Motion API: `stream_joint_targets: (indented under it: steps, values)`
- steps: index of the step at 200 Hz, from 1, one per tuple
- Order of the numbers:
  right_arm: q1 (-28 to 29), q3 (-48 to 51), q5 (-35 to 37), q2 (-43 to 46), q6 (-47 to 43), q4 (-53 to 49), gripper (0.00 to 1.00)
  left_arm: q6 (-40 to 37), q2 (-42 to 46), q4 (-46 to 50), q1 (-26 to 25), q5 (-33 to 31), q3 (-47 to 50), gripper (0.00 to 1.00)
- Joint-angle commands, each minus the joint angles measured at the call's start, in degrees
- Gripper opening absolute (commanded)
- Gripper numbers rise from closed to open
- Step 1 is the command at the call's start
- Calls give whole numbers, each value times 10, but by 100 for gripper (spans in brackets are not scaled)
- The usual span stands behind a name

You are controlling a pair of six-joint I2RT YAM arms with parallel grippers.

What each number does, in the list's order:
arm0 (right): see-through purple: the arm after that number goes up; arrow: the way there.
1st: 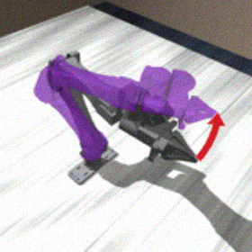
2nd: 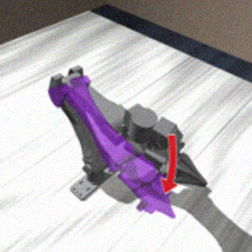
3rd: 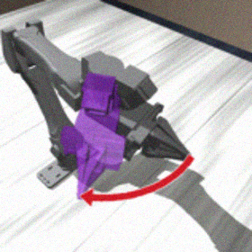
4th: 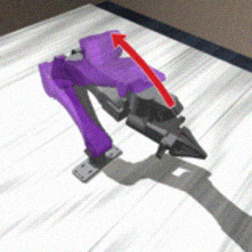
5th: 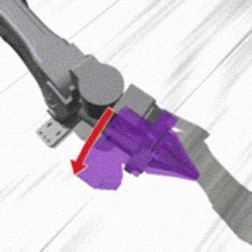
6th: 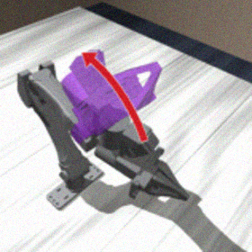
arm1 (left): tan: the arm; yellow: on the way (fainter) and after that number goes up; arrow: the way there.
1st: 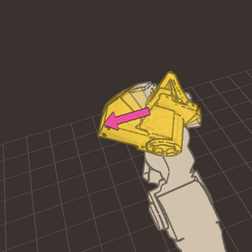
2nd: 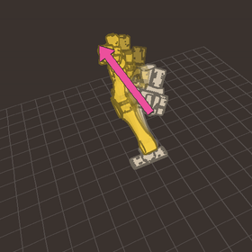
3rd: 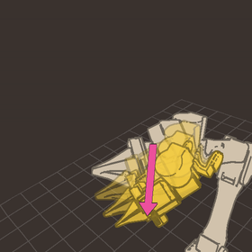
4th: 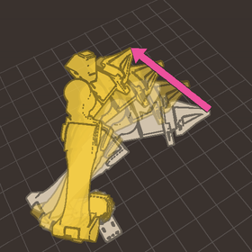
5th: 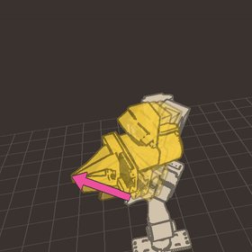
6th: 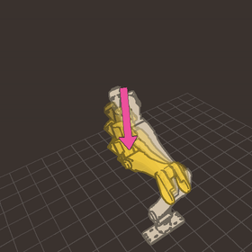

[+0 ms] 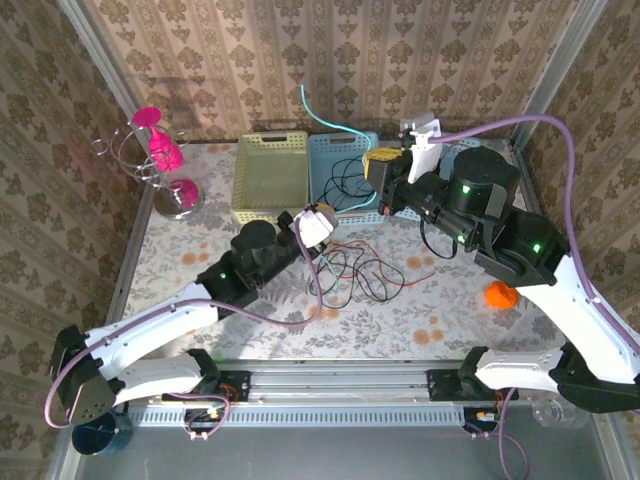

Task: Untangle the cables

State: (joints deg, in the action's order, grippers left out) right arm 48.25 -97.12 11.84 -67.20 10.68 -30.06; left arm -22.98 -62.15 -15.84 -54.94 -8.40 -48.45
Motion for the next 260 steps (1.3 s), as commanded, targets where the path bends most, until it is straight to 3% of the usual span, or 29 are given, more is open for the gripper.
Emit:
stream_joint_targets:
  steps: [1, 22, 29, 68, 101, 147, 218, 260]
  values:
    - [1, 37, 39, 19, 16, 6, 36, 57, 13, 18, 37, 27, -24, 0]
    - [-4, 110, 78, 58, 37, 16, 62, 122, -3, 109, 108, 68, -79, 0]
    - [-9, 136, 90, 75, 47, 18, 65, 144, -13, 141, 133, 72, -100, 0]
    - [-43, 274, 130, 179, 111, -4, 67, 250, -89, 237, 271, 104, -195, 0]
    - [-47, 398, 112, 252, 175, -31, 68, 313, -189, 301, 366, 188, -286, 0]
    - [-48, 502, 66, 290, 220, -35, 68, 308, -342, 381, 395, 241, -433, 0]
    - [-49, 533, 58, 302, 222, -37, 68, 306, -539, 450, 413, 279, -599, 0]
    - [-50, 547, 62, 314, 226, -40, 68, 312, -589, 478, 414, 302, -651, 0]
